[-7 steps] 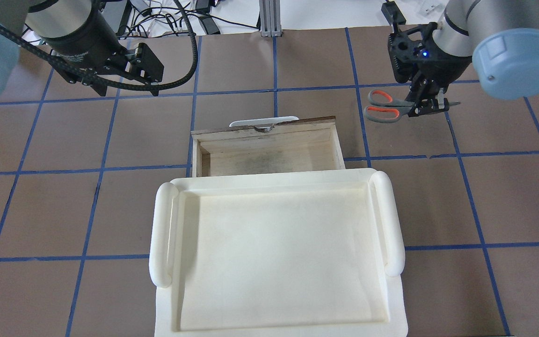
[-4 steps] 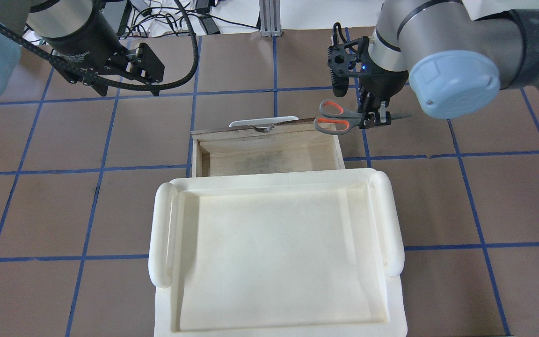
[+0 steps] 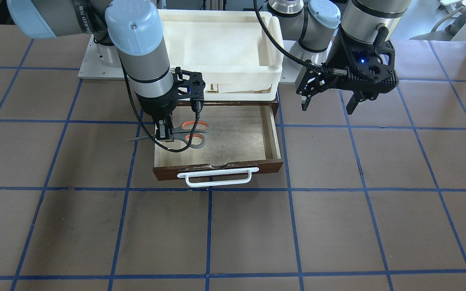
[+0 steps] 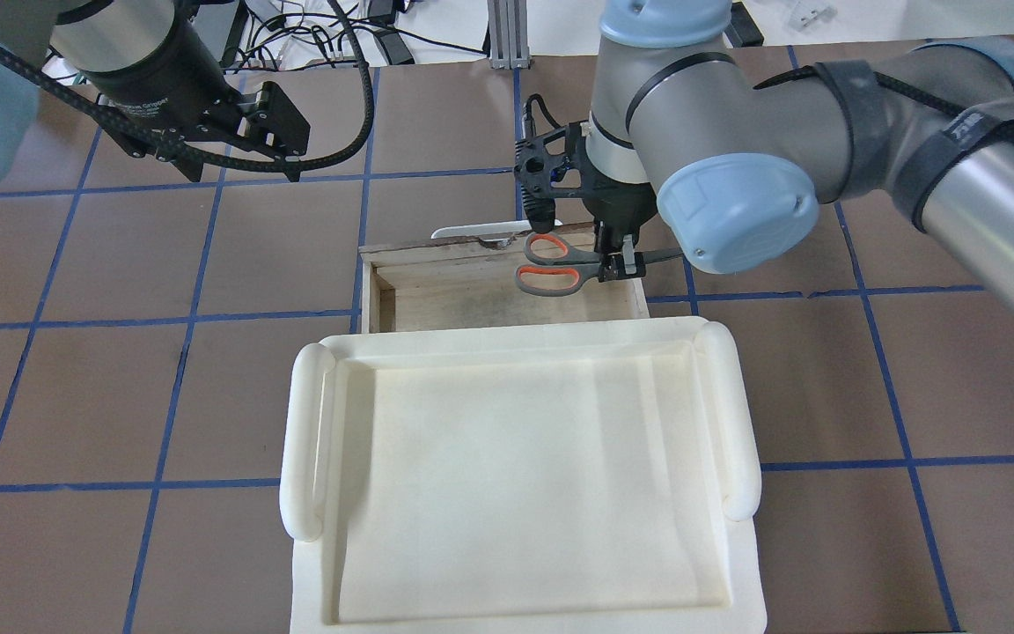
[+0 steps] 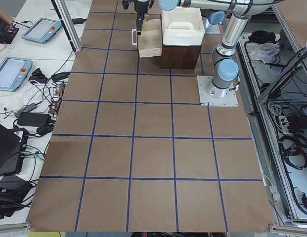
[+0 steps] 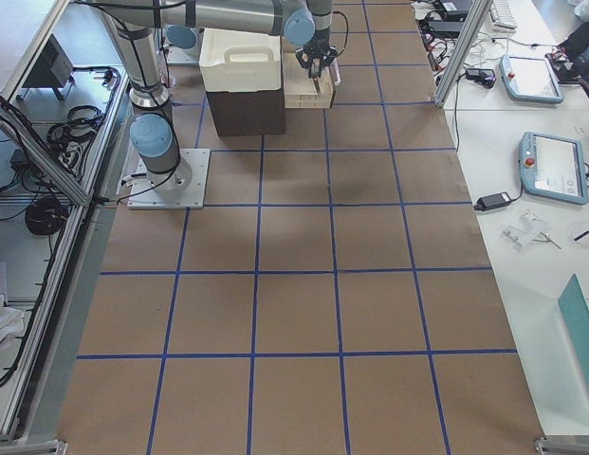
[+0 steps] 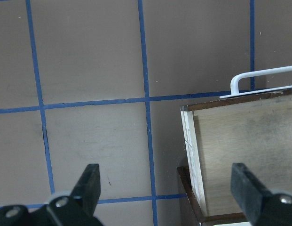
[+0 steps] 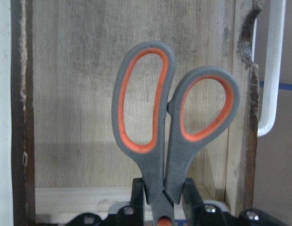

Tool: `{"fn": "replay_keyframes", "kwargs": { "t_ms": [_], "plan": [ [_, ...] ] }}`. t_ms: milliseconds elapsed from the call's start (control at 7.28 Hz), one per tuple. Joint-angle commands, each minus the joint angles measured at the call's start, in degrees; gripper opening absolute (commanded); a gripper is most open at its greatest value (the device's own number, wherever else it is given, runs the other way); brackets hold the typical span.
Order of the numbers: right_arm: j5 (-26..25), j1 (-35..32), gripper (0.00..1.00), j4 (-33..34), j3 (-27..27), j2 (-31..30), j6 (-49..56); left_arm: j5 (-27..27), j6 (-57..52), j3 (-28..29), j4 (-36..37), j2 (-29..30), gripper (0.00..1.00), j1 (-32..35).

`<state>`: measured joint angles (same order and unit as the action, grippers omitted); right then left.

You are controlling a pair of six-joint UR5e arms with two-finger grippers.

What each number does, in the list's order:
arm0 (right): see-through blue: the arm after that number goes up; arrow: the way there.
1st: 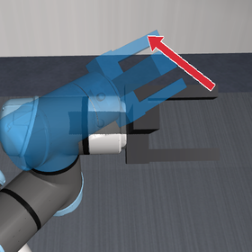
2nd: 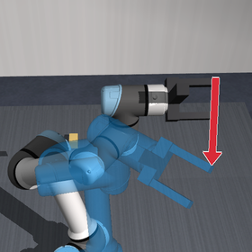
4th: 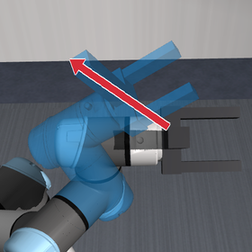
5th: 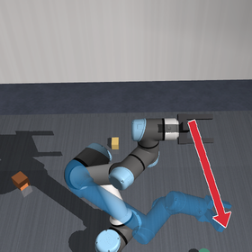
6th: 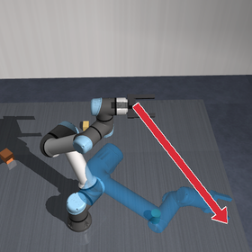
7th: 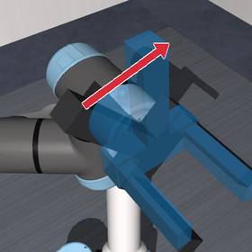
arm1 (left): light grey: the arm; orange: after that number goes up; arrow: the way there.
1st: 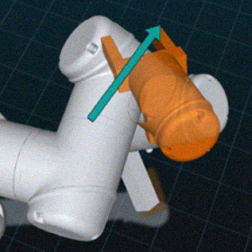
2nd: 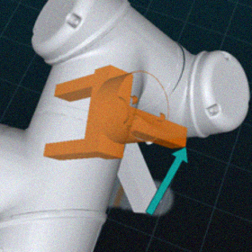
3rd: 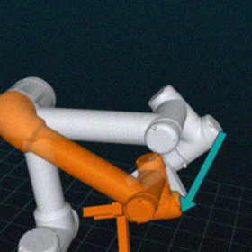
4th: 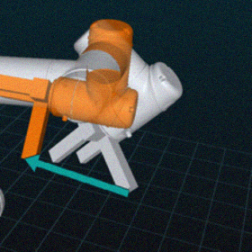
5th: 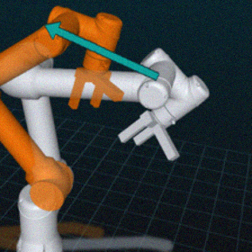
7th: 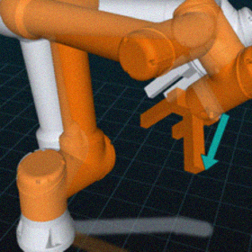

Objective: Put scissors in drawer and close it
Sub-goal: 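Carry the scissors over the open drawer and lower them inside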

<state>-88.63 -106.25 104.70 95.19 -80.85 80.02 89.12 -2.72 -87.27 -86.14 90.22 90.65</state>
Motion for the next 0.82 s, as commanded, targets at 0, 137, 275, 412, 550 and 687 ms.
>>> {"fn": "replay_keyframes", "kwargs": {
  "t_ms": [0,137,275,412,550,687],
  "plan": [
    [0.47,-3.69,0.00,1.11,-0.70,0.78,-1.44,0.00,0.00,-0.01,0.01,-0.05,1.00,-0.04],
    [0.56,-4.75,0.00,1.03,-2.63,2.70,-4.23,0.00,0.00,-0.01,0.01,-0.05,1.00,-0.04],
    [0.04,-6.93,0.00,1.03,-5.78,5.59,-5.21,0.09,-0.09,-0.01,0.01,-0.14,1.00,-0.04],
    [-0.31,-8.87,0.00,0.68,-7.29,7.71,-6.70,-0.09,-0.09,-0.01,0.01,-0.05,1.00,-0.13],
    [-0.23,-9.32,0.00,0.76,-7.30,9.12,-7.41,0.00,-0.09,-0.01,0.01,-0.14,1.00,-0.13],
    [-0.23,-9.41,0.00,0.50,-7.22,9.22,-7.33,0.00,-0.09,-0.01,0.01,-0.05,1.00,-0.21]
  ]
}}
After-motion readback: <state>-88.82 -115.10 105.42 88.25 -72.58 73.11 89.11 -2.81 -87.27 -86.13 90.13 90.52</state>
